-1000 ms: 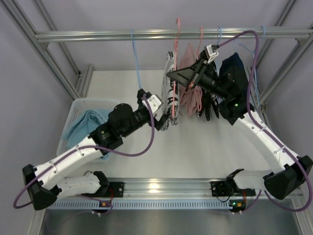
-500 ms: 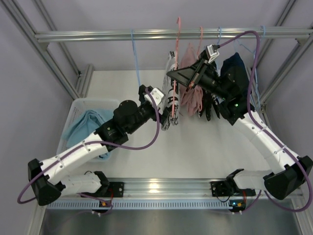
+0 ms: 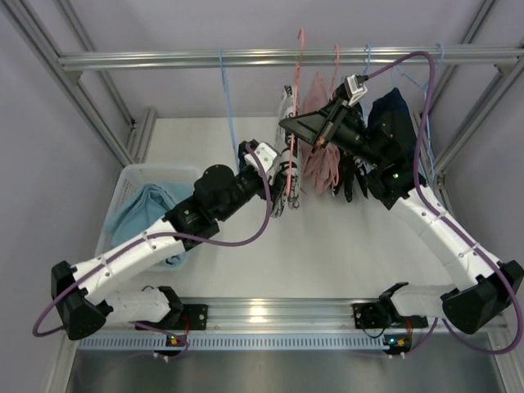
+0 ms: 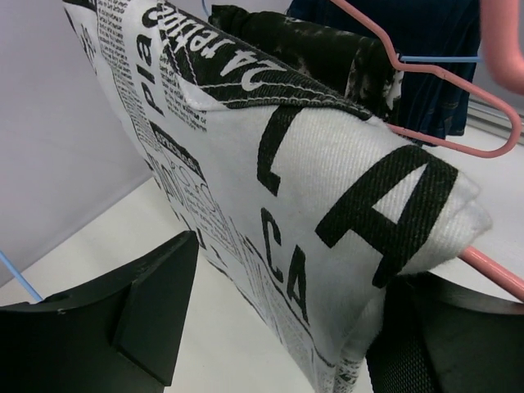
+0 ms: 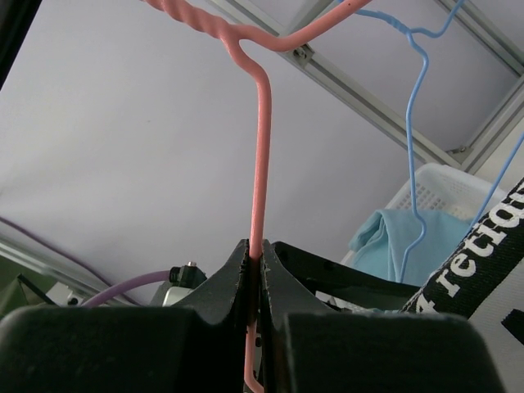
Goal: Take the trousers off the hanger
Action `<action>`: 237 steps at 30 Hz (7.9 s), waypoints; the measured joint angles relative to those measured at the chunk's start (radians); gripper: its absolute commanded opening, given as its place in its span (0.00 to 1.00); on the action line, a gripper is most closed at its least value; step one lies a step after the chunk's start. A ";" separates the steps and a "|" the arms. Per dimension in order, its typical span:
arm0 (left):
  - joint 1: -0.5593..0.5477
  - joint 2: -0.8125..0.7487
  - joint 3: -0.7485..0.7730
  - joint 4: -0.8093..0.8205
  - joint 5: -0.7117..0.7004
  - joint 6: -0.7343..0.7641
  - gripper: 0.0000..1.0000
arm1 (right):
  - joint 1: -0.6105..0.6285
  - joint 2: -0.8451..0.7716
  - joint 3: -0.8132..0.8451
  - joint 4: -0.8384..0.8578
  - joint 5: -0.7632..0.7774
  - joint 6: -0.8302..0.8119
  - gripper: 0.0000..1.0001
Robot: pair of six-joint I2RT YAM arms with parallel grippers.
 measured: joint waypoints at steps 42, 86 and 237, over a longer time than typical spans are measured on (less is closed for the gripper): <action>0.001 0.039 0.087 -0.058 -0.033 0.058 0.00 | -0.009 -0.021 -0.045 0.002 0.026 -0.011 0.00; 0.368 -0.204 0.748 -0.167 -0.103 0.295 0.00 | 0.019 -0.106 -0.161 -0.145 0.014 -0.375 0.00; 1.057 -0.317 0.241 -0.843 0.578 -0.268 0.99 | 0.169 0.504 0.589 -0.513 0.362 -0.476 0.13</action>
